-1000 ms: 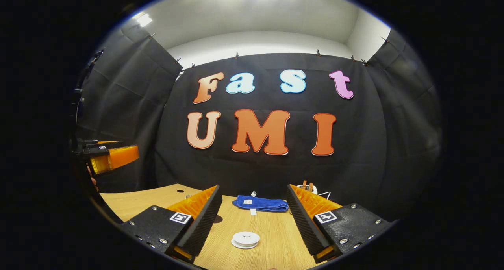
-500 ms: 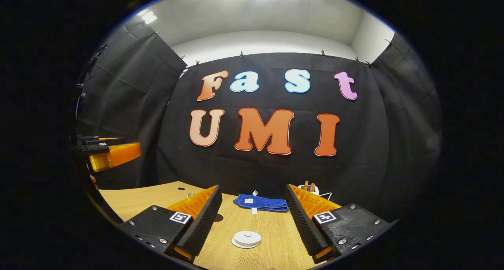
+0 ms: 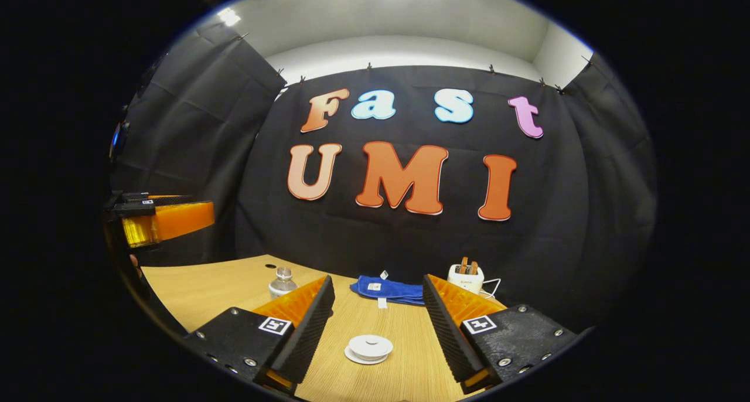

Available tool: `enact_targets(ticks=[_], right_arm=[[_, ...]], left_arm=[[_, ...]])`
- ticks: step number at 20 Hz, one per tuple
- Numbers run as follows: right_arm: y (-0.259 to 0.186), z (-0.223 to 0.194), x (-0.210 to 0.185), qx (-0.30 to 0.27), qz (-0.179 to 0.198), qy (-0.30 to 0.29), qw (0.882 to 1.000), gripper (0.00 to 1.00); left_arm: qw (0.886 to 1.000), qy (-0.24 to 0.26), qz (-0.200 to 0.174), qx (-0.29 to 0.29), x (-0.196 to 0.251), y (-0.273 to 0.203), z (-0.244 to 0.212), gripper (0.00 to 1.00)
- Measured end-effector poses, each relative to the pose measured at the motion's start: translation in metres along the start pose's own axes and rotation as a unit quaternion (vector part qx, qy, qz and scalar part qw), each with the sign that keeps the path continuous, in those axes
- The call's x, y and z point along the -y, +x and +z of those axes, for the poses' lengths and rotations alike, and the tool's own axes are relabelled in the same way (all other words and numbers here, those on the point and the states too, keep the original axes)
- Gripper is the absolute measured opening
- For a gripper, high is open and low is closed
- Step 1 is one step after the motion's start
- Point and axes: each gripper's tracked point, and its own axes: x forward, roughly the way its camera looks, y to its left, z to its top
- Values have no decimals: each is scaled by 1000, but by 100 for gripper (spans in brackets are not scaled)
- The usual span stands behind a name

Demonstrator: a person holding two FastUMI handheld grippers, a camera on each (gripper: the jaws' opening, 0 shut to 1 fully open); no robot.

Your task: Open the teacup lid with one hand, grasp the water bottle and pour water into the teacup with the other hand; after pouring, place the water bottle on the coaster and then close the teacup lid.

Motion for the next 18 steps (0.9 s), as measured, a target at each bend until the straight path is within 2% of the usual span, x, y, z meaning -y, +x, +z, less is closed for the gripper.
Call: enact_targets(ticks=[1,2,3,8,13,14,16,18], right_arm=[[4,-9,-1,-8,3,1,1000,89],[10,-17,-4,-14,6,2,1000,89],[16,-26,-7,-23,10,1,1000,87],[46,-81,-10,-71,20,-26,997,81],[80,-122,-11,-116,30,-11,993,73],[86,-129,-10,-125,30,-9,992,72],[96,-146,-9,-148,30,0,988,67],[104,-164,-12,-172,37,9,984,64]], left_arm=[[1000,8,1,-2,2,1,-7,94],[1000,13,1,-4,4,3,-12,97],[1000,15,1,-5,5,5,-18,94],[1000,13,2,-9,6,23,-42,100],[1000,24,-5,-9,12,36,-56,97],[1000,25,-7,-9,12,39,-58,94],[1000,27,-8,-9,11,45,-64,97],[999,30,-10,-11,12,50,-69,94]])
